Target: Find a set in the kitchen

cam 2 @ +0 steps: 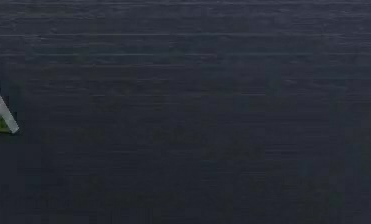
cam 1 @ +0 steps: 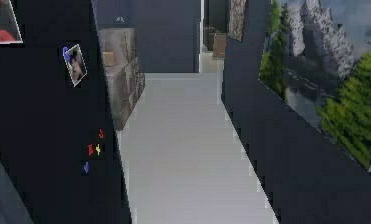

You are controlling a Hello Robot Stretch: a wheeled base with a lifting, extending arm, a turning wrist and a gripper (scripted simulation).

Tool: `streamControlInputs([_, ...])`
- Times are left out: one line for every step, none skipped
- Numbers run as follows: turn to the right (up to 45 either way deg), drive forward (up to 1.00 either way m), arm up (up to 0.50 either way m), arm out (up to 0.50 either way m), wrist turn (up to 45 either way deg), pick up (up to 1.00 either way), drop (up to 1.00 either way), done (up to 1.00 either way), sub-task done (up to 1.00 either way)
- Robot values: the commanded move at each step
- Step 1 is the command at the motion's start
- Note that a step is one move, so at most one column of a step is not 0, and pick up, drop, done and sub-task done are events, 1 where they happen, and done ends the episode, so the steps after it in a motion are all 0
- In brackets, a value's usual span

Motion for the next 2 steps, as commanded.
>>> streamControlInputs([0.0,1.0,0.0,0.0,0.0,0.0,0.0,0.0,0.0])
streamControlInputs([3.0,0.0,0.0,0.0,0.0,0.0,0.0,0.0,0.0])
